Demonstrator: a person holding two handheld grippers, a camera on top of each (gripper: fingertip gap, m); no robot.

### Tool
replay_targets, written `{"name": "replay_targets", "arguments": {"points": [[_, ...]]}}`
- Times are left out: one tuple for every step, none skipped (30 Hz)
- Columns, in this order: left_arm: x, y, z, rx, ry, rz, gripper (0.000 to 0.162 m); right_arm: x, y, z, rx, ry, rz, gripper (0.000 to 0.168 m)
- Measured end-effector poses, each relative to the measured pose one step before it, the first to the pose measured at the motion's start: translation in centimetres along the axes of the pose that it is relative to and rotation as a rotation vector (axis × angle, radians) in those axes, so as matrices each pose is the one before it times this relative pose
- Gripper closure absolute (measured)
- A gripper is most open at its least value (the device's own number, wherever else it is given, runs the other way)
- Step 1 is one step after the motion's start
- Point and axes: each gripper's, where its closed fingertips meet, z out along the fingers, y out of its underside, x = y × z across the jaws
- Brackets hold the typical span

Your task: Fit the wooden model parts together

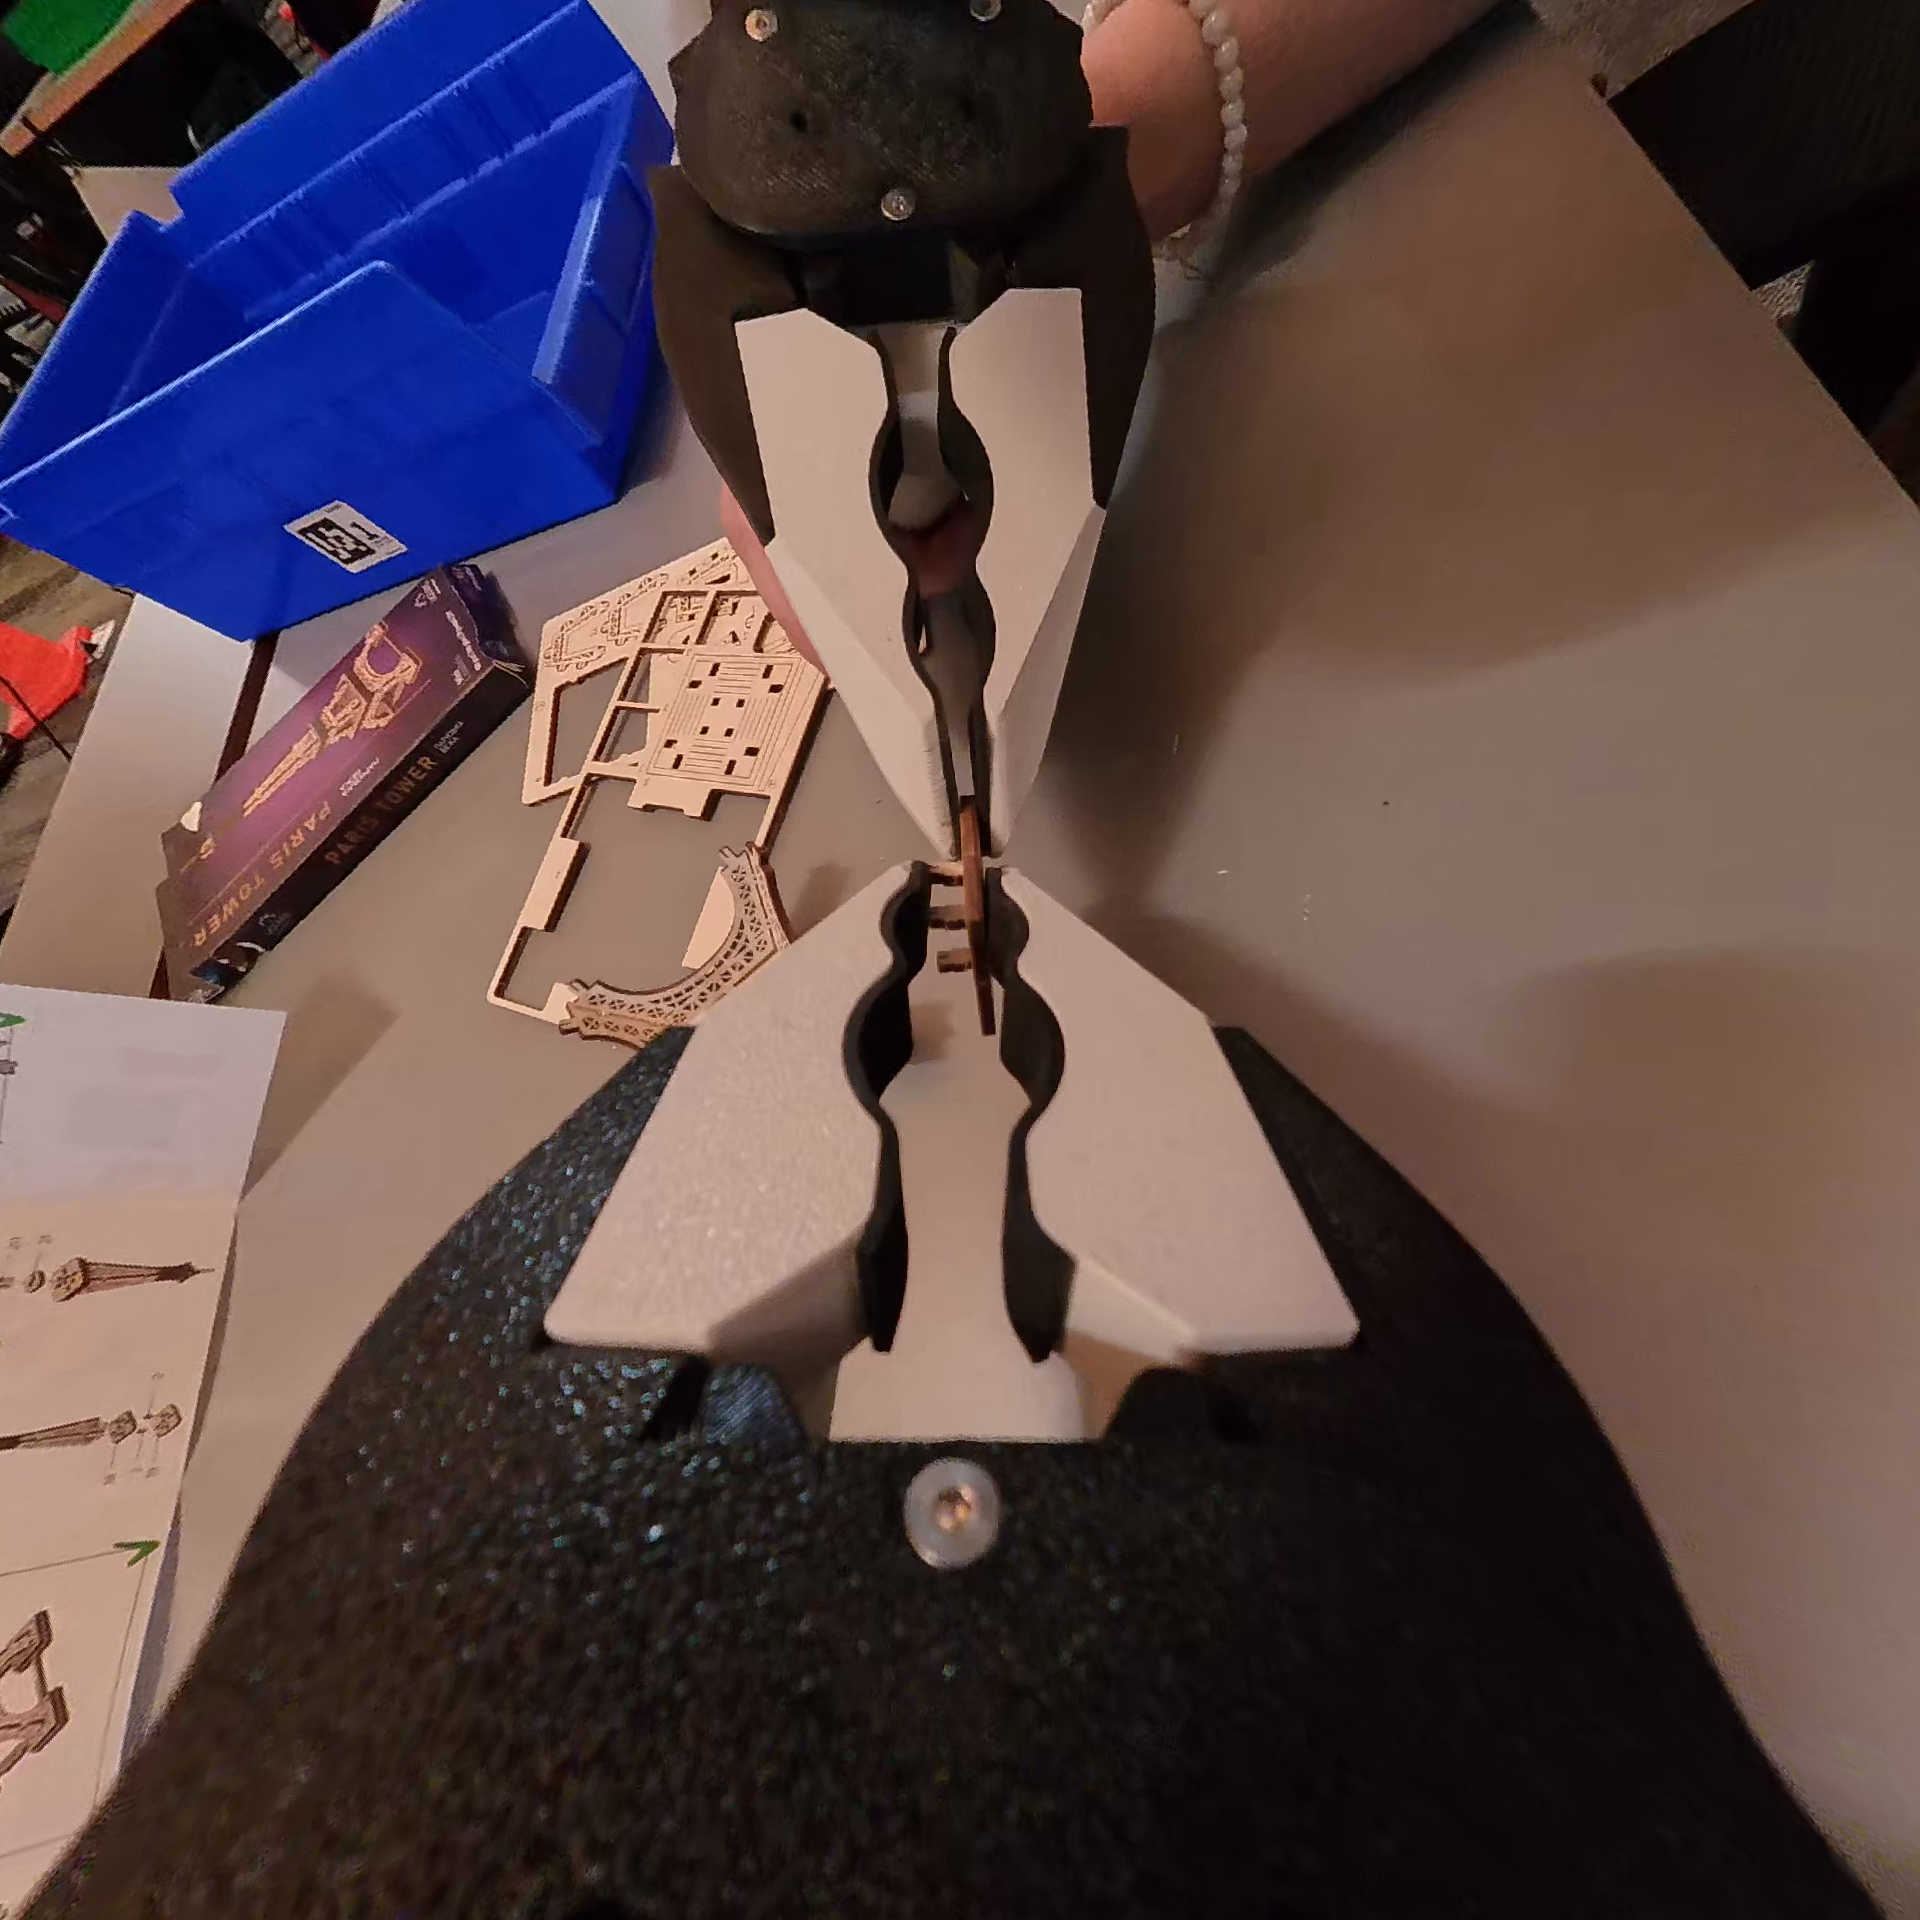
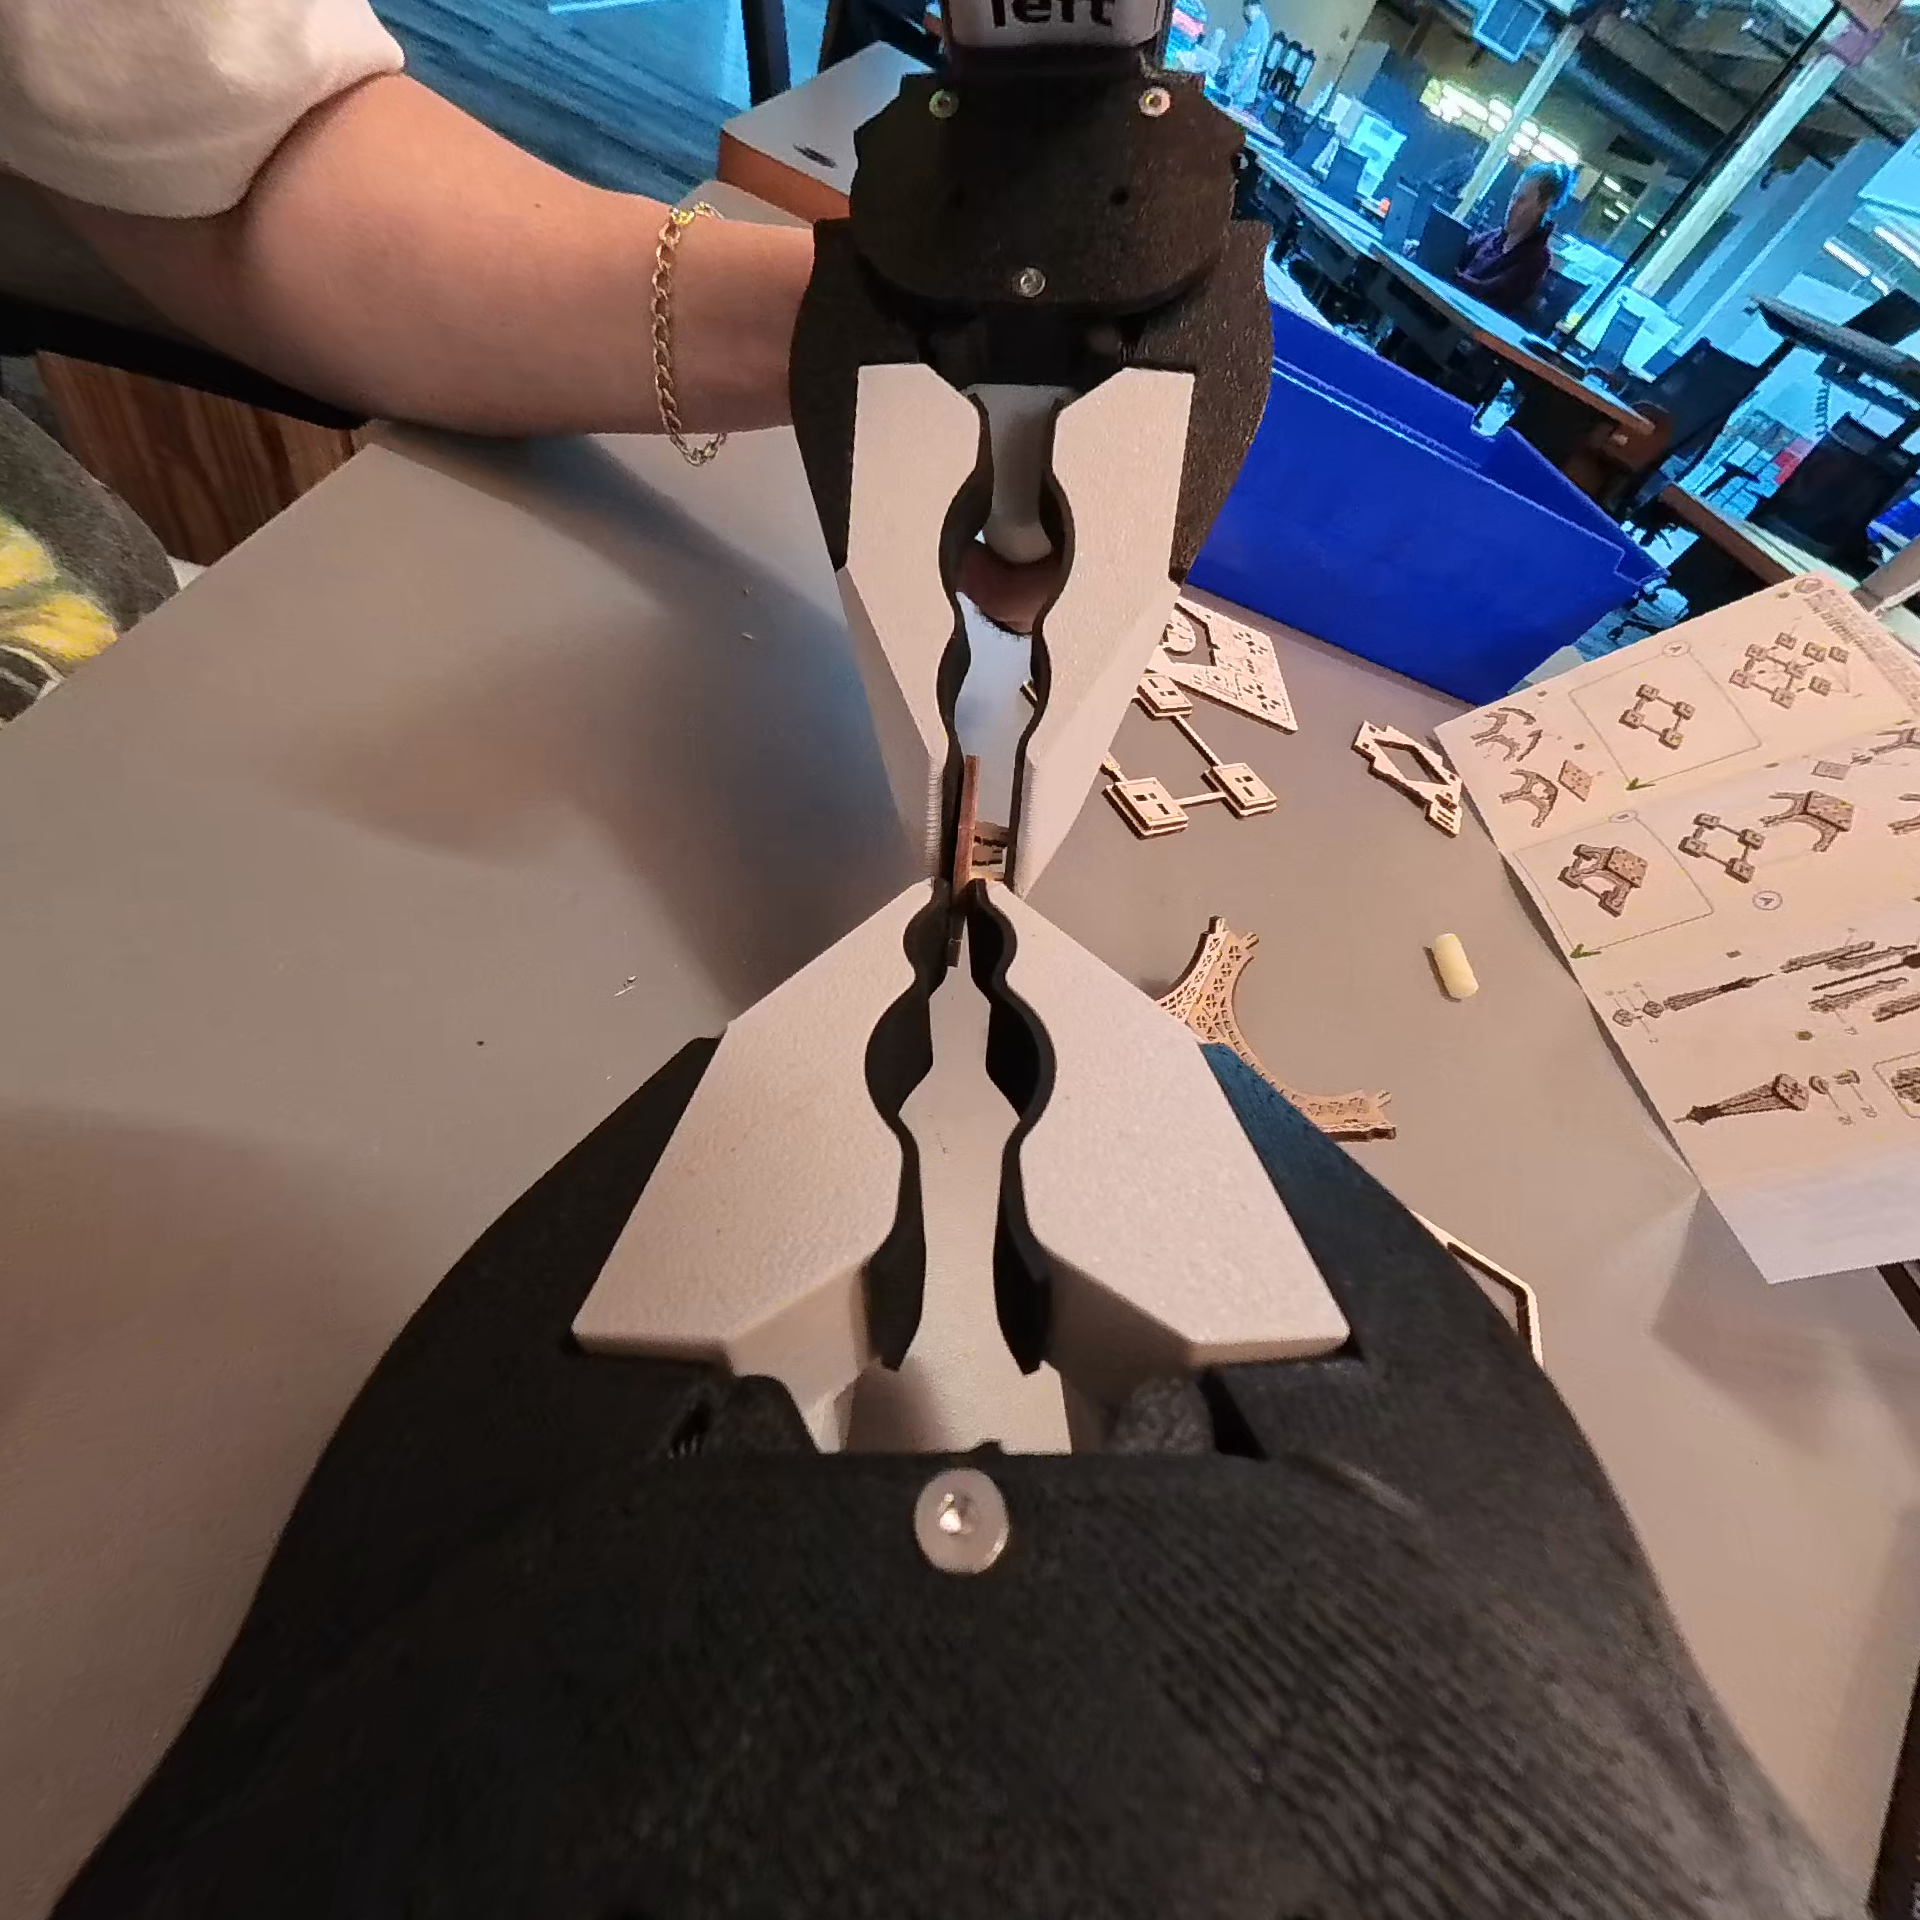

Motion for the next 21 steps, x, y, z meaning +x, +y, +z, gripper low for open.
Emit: {"name": "replay_targets", "arguments": {"points": [[0.0,0.031,0.005,-0.0016,-0.0003,0.0012,0.154,0.011,0.034,0.028,-0.0024,0.0015,-0.0013,0.168],[0.005,0.036,0.012,-0.0014,-0.0001,0.0015,0.154,-0.003,0.026,0.024,-0.0019,0.0008,-0.0018,0.167],[0.008,0.004,0.002,-0.0012,0.0,0.0006,0.154,-0.021,0.001,0.01,-0.0005,-0.0001,-0.0014,0.168],[-0.021,-0.005,0.004,-0.0001,-0.0015,0.0009,0.154,0.016,-0.005,-0.012,0.0004,0.0004,0.0009,0.168],[-0.034,-0.029,-0.01,0.0011,-0.002,0.0008,0.154,0.045,-0.026,-0.024,0.0026,0.001,0.0022,0.168],[-0.023,-0.028,-0.008,0.0003,-0.0005,-0.0004,0.154,0.013,-0.029,-0.015,0.0021,-0.0005,0.0019,0.168],[-0.005,0.01,0.014,-0.0012,-0.0005,0.0008,0.154,0.017,0.008,-0.011,-0.0006,0.0,0.0009,0.168],[-0.012,0.029,0.006,-0.0014,-0.0007,0.0021,0.154,0.007,0.02,0.023,-0.0018,0.0009,-0.0006,0.168],[0.016,0.022,0.015,-0.0011,0.001,0.0006,0.154,-0.019,0.028,0.012,-0.0017,-0.0002,-0.0014,0.168],[-0.007,0.019,0.001,-0.0011,0.0008,-0.0002,0.154,-0.01,0.013,0.008,-0.001,-0.0001,-0.0011,0.168],[-0.001,0.011,0.008,-0.0014,0.0002,-0.0008,0.154,0.014,0.007,0.004,-0.0005,0.0005,0.0,0.168],[-0.011,0.003,-0.005,-0.0009,-0.0001,-0.0003,0.154,-0.002,0.006,0.001,-0.0001,-0.0007,0.0008,0.168],[-0.014,0.004,-0.002,-0.0003,-0.0009,0.0003,0.154,0.018,-0.014,-0.004,0.0007,0.0008,0.0004,0.168],[0.005,0.013,-0.002,-0.0021,0.0009,-0.0008,0.154,-0.012,0.012,0.013,-0.0005,-0.0008,-0.0003,0.167],[0.026,0.033,0.019,-0.0044,0.0014,0.0006,0.154,-0.045,0.036,0.019,-0.0026,-0.0022,-0.0019,0.168],[-0.015,0.029,0.012,-0.0034,-0.0019,0.0034,0.154,-0.008,0.022,0.014,-0.002,0.0016,-0.0023,0.168],[-0.019,0.003,-0.006,-0.0006,-0.0015,0.0016,0.154,0.018,0.0,0.0,0.0,0.0014,0.0001,0.168],[-0.009,0.003,0.007,0.0005,0.0003,-0.0019,0.154,-0.014,0.011,0.002,-0.0001,-0.0023,0.0011,0.168],[-0.053,-0.005,0.004,0.0017,-0.0022,-0.0003,0.154,0.046,-0.003,-0.017,0.0006,0.0027,0.0021,0.168],[-0.027,-0.015,-0.01,0.0013,-0.0004,-0.0015,0.154,0.027,-0.022,-0.011,0.0016,0.0,0.0019,0.168],[0.005,0.002,0.005,-0.0002,0.0006,-0.0005,0.154,-0.022,0.001,-0.001,-0.0001,-0.0014,0.0003,0.168]]}}
